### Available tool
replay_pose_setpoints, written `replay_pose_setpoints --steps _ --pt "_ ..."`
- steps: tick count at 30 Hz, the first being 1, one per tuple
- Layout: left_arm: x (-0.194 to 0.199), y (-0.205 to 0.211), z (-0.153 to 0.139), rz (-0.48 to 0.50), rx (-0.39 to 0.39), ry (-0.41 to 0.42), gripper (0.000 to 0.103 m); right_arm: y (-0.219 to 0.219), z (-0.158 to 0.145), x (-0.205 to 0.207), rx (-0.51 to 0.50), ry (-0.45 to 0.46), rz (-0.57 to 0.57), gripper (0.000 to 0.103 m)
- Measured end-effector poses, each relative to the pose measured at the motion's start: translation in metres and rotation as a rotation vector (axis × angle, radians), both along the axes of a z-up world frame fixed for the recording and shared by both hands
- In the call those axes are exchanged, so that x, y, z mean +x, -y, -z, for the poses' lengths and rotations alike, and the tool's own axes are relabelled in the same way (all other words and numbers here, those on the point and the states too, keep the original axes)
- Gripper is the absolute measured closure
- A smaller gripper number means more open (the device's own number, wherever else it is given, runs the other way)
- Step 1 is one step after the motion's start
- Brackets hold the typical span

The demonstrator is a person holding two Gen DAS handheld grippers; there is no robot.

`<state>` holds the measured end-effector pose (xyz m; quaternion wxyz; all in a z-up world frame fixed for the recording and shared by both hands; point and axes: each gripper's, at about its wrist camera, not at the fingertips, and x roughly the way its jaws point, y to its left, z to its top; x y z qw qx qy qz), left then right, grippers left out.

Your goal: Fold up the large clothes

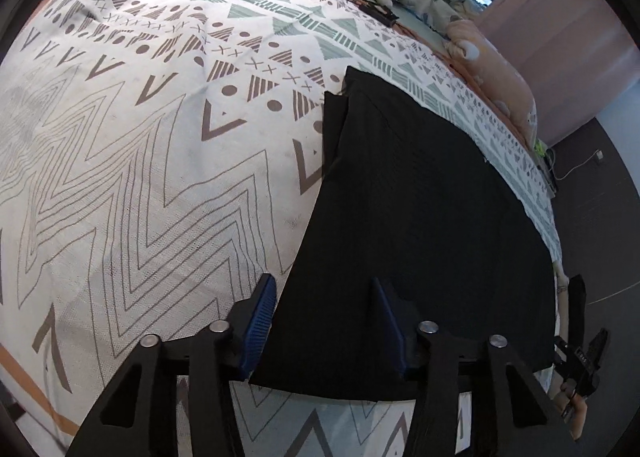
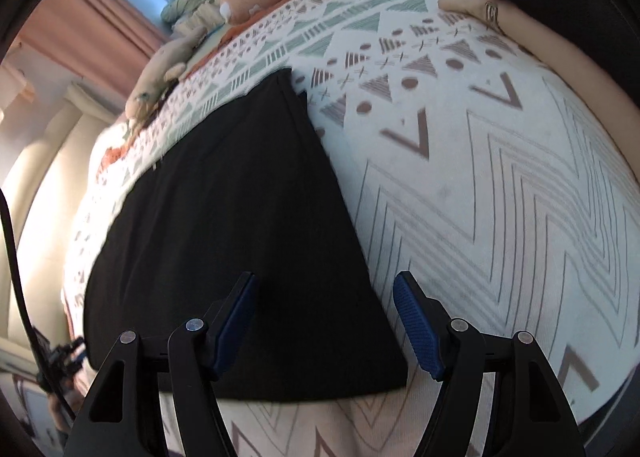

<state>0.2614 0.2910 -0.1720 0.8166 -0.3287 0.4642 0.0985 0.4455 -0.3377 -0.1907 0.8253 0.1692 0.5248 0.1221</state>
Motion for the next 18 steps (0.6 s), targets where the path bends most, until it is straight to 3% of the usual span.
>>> replay_pose_setpoints --steps 5,12,18 --pt "0.029 -0.007 0.013 -0.022 0.045 -0.054 0.061 0.010 -0.004 -0.012 -0.034 -0.007 0.092 0.037" --pt "0.051 -0.030 0.007 -0.108 0.080 -0.069 0.061 0.023 -0.030 -0.027 -0.047 0.036 0.110 0.038" --pt "0.027 -0.042 -0.012 -0.200 0.013 0.031 0.061 0.011 -0.061 -0.036 -0.055 0.094 0.071 0.038"
